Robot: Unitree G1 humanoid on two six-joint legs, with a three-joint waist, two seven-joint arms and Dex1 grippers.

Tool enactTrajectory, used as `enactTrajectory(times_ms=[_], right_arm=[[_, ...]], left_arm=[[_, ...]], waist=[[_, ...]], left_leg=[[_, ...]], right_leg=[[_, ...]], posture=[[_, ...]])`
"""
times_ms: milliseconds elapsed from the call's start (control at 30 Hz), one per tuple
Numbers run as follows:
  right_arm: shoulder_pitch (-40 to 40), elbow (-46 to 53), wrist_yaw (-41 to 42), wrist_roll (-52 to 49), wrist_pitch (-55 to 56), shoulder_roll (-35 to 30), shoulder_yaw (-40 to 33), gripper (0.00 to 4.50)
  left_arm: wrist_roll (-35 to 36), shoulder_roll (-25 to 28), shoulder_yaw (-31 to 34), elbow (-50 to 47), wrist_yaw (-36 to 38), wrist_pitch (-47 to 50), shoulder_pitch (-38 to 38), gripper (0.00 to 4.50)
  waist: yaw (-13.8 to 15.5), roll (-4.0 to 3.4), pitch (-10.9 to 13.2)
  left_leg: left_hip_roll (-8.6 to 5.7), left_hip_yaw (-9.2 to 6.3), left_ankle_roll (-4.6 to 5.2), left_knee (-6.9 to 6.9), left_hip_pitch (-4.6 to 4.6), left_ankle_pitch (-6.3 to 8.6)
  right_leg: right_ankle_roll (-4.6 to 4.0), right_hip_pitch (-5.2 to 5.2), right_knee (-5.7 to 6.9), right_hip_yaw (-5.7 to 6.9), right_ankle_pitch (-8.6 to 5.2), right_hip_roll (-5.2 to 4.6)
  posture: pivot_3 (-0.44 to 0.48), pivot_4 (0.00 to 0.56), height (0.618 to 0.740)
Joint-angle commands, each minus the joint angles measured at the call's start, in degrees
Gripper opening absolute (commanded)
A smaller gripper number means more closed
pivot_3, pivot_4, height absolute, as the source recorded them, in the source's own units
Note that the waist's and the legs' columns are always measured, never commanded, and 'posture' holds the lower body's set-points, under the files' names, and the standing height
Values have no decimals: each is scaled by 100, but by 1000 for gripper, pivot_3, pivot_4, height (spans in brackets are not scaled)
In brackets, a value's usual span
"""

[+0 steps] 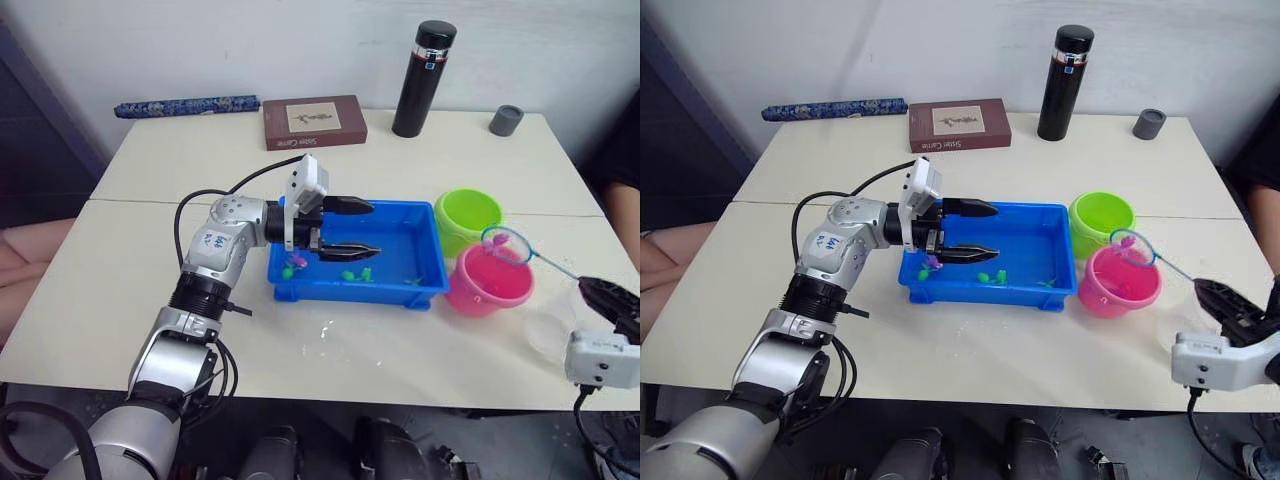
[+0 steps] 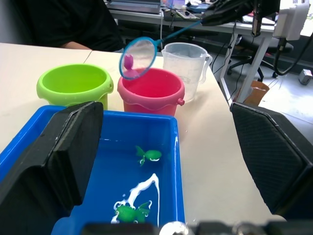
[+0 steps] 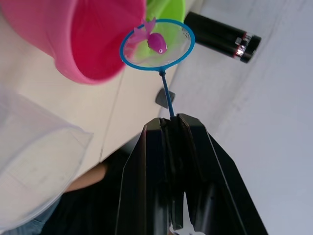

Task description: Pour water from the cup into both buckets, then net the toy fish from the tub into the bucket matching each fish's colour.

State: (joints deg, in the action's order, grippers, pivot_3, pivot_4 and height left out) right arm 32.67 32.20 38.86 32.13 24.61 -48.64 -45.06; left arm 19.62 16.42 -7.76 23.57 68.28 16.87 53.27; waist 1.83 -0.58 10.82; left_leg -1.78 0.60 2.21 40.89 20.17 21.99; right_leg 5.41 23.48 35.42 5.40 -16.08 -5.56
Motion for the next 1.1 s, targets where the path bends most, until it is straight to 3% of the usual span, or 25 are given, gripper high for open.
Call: enactTrajectory(times_ms=[33, 200, 367, 500, 667, 833, 1100], right_arm=[[88, 136, -1, 26, 39, 156, 40, 0], [-517, 180, -311, 377, -305, 95, -367, 0], [170, 173, 160, -128, 190, 163, 93, 0], [-280, 246, -170, -92, -464, 423, -242, 0], [-534, 441, 163, -833, -1148, 534, -312, 0], [-1305, 903, 479, -2117, -2783, 617, 90, 0], [-2976, 1505, 529, -4288, -6302, 928, 2137, 0]], left_arm=[[-14, -11, 75, -31, -16, -101, 102, 4476], [-21, 2, 82, 2, -3, -122, 117, 4476], [-36, -12, 68, 35, -1, -149, 140, 4476], [-34, -18, 60, 33, 18, -142, 140, 4476], [-186, 125, -59, 12, 146, -207, 11, 4476], [-252, 312, -44, -69, 179, -116, -120, 4476], [-490, 1130, 155, -422, -70, 157, -732, 4476]], waist=[[-11, 0, 0], [-52, 0, 0], [10, -1, 0], [-33, -1, 0], [-37, -1, 0], [-47, -3, -1], [-61, -4, -2]], left_leg=[[-3, 1, 1, 1, 2, 0], [-14, 14, 10, 9, -6, -4], [3, 0, -2, 0, -5, -1], [-14, 8, 8, 7, 3, -4], [-13, 12, 13, 9, -6, -6], [-7, 10, 9, 8, -5, -5], [0, 0, 8, 8, -2, -5]], right_leg=[[1, 1, 0, 0, 0, 0], [12, -1, 3, -21, 7, -6], [-3, 3, 9, -5, -1, -3], [5, 2, 7, -6, 3, -2], [13, 0, 8, -19, 8, -9], [6, 2, 12, -13, 5, -7], [-3, 11, 17, -11, 3, -21]], posture=[[0, 150, 740], [0, 150, 740], [0, 150, 740], [0, 150, 740], [0, 150, 740], [0, 150, 740], [0, 150, 740]])
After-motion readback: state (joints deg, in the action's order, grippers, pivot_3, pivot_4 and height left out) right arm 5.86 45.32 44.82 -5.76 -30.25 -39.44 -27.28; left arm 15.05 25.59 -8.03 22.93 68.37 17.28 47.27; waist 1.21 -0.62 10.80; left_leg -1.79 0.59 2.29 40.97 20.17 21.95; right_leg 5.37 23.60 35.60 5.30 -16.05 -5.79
